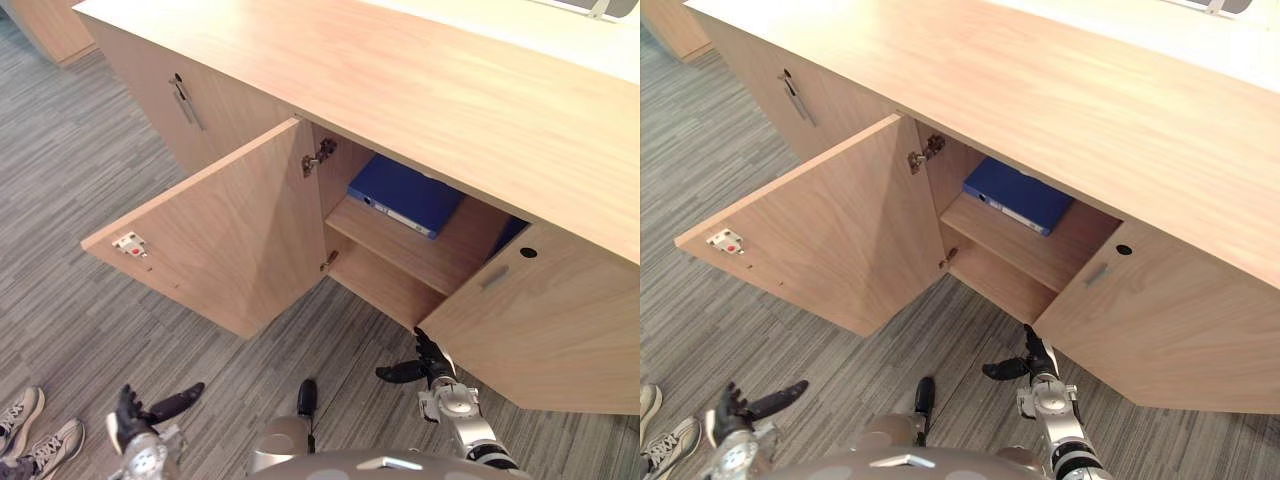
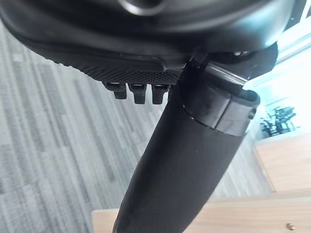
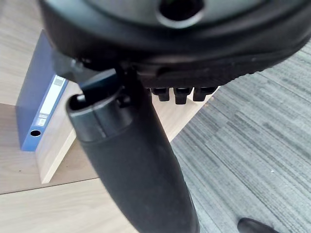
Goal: Walk over to the cabinet, pick up the folder, carry it to the office cabinet, place the folder inside the office cabinet, then close the office cabinet door
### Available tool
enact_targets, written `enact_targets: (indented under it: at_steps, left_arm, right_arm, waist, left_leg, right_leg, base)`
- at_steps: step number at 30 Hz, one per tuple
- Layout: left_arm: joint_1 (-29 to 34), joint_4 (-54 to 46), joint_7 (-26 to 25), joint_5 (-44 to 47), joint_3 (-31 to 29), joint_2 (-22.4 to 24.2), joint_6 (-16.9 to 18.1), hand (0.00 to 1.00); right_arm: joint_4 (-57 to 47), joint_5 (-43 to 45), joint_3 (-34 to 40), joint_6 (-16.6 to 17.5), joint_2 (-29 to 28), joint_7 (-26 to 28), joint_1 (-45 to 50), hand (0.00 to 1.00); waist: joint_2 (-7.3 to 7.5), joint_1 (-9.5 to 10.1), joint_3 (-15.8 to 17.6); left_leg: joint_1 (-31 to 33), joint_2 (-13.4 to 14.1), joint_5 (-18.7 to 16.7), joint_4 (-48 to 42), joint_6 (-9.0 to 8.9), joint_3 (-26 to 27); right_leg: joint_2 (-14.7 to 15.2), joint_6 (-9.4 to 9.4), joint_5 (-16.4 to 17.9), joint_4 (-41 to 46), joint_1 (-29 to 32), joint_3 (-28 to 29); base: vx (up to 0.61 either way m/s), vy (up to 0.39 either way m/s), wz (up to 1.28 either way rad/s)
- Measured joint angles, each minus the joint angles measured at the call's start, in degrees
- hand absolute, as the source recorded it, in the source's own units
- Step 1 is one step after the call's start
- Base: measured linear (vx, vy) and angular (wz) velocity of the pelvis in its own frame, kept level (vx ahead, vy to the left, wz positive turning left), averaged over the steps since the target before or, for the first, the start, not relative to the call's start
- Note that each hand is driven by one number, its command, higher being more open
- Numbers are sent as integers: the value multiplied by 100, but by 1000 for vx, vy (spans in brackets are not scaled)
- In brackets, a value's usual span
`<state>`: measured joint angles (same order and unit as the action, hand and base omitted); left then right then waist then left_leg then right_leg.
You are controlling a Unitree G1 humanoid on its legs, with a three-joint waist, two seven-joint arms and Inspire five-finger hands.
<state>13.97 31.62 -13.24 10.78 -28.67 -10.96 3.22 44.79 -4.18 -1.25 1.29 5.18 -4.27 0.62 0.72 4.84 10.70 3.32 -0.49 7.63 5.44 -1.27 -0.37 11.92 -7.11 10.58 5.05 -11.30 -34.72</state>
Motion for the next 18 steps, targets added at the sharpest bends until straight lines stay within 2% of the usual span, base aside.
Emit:
enact_targets:
  at_steps: [6, 10, 14, 18]
  left_arm:
    - [-301, -362, 21, -5, 3, -534, 90, 100]
    - [-438, -591, 127, -9, 75, -678, 148, 100]
    - [-568, -802, 199, -33, 144, -912, 173, 100]
    - [-589, -866, 87, -140, 137, -1022, 155, 100]
  right_arm:
    - [1, 23, 0, -2, 165, 54, 112, 100]
    - [0, 22, 5, -1, 228, 58, 121, 100]
    - [0, 20, 0, -1, 185, 123, 125, 100]
    - [-1, 9, 4, 5, 173, 120, 131, 100]
  waist:
    - [-4, -11, 4]
    - [8, -57, 9]
    - [55, -103, 12]
    - [58, -189, 10]
  left_leg:
    - [0, 61, -43, 0, -62, 96]
    - [-22, 75, -94, -5, -108, 179]
    - [-104, 153, -110, -34, -110, 375]
    - [-194, 232, -110, -35, -110, 524]
  right_leg:
    - [-86, 4, -11, -112, 7, 90]
    - [-107, 22, -26, -147, 16, 244]
    - [-159, 139, -120, -206, 22, 582]
    - [-200, 174, -230, -219, 25, 815]
  base:
    - [-2, -39, -8]
    - [52, -31, -14]
    - [53, -14, -17]
    - [17, -4, -20]
